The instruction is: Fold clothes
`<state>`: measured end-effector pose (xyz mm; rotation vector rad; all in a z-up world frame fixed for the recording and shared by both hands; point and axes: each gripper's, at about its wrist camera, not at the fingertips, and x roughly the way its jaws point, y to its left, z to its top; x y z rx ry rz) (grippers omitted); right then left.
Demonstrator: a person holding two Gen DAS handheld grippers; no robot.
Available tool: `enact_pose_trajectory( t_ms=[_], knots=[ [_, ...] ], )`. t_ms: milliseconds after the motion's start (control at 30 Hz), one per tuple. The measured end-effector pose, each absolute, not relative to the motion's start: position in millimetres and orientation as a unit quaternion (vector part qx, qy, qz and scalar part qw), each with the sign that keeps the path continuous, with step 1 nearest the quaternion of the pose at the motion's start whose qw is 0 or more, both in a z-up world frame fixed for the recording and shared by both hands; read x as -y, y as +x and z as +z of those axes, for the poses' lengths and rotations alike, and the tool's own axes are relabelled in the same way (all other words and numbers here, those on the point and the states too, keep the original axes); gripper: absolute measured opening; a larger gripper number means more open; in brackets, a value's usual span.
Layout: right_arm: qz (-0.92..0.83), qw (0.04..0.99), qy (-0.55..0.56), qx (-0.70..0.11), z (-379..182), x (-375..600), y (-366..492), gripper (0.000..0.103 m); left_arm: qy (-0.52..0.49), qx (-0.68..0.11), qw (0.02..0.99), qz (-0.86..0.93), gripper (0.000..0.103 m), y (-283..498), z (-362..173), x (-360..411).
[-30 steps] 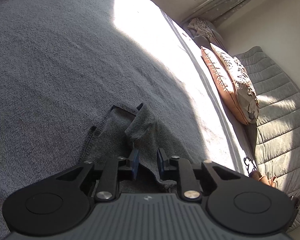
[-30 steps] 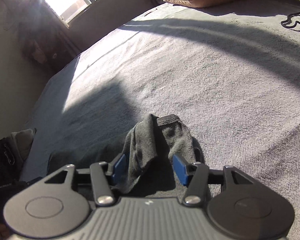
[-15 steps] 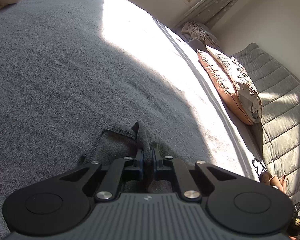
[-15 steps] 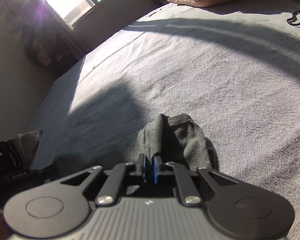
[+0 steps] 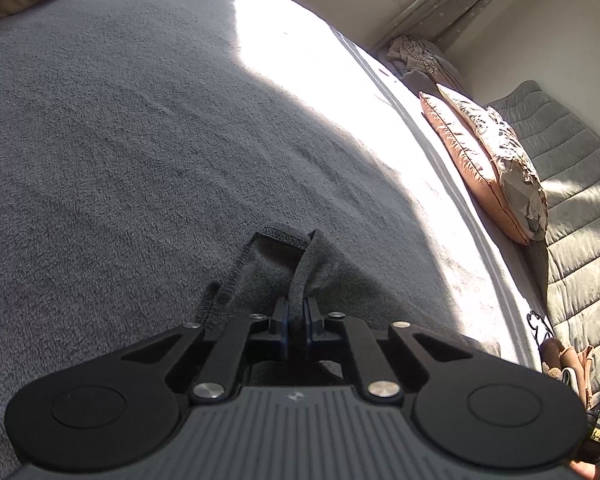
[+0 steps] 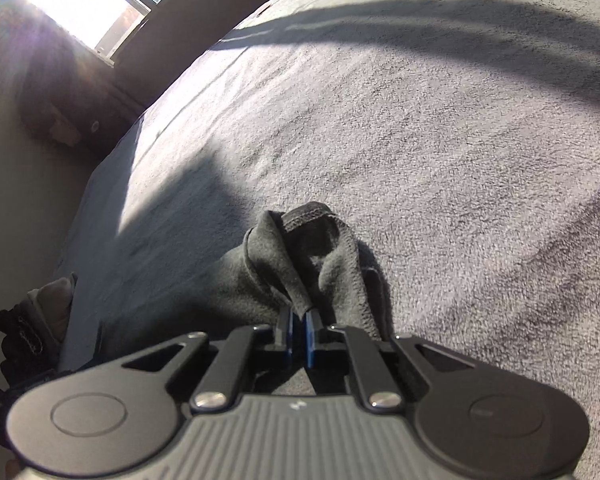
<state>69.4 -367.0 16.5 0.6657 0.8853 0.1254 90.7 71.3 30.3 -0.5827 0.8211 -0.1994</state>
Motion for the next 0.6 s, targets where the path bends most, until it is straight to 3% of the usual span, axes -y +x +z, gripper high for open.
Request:
enact_pose_trajectory(
  t_ms=[333,433,600],
  knots=[
    [0.040,0.845,0.326,-0.421,15.9,380.1,68.7,0.007,-0.279,-0.408,0.864,-0.094,0.008,90.7,27.1,-75.4],
    [0.055,0.863,0.305,-0.399,28.4,374.6,63.6,0.013,-0.287,-0.404,0.864,-0.090,0.013,88.7,32.7,-79.2],
    [0.094,0.891,0.244,-0.370,50.7,352.9,54.3,0.039,-0.267,-0.390,0.876,-0.100,0.034,73.5,52.2,-74.0]
  ],
)
